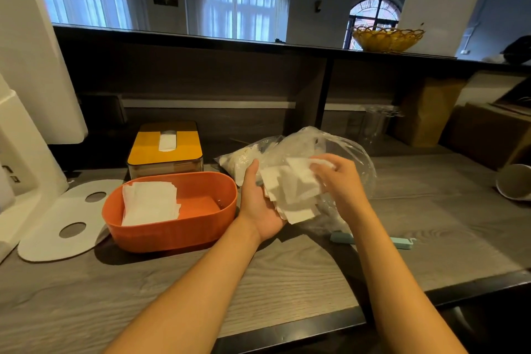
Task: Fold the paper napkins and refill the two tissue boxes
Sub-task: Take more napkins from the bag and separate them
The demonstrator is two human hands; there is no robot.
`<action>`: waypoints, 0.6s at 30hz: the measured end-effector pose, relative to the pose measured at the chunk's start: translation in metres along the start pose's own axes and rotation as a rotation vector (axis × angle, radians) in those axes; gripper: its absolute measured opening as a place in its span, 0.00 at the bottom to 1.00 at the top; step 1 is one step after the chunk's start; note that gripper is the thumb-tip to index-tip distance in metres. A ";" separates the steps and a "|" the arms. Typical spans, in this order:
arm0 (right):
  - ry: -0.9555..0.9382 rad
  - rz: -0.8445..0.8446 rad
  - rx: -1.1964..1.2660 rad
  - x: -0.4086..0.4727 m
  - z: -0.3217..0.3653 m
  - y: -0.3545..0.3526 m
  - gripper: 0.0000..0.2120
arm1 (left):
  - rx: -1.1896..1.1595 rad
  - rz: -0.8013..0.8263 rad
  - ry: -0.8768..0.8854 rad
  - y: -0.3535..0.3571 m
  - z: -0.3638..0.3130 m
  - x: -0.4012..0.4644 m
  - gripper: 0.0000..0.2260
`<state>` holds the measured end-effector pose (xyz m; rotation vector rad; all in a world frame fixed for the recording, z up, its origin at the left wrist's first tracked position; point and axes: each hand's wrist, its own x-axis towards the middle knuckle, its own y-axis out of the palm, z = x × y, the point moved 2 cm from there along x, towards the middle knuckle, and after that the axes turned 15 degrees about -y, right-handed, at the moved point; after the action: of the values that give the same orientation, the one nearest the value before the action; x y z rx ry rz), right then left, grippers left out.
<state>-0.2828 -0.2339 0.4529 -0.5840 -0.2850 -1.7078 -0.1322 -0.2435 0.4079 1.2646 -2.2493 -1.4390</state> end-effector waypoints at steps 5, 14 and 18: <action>0.041 -0.037 -0.135 -0.004 -0.010 0.003 0.08 | 0.170 -0.046 0.016 0.011 0.006 -0.008 0.19; 0.030 -0.381 -0.043 -0.002 -0.008 -0.016 0.04 | 0.033 -0.114 0.061 0.008 0.004 -0.005 0.11; 0.004 -0.264 0.311 0.001 0.007 -0.015 0.09 | 0.003 -0.106 0.098 0.009 0.002 -0.009 0.15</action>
<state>-0.2960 -0.2276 0.4612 -0.3230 -0.6351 -1.8678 -0.1325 -0.2342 0.4169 1.4429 -2.1523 -1.3762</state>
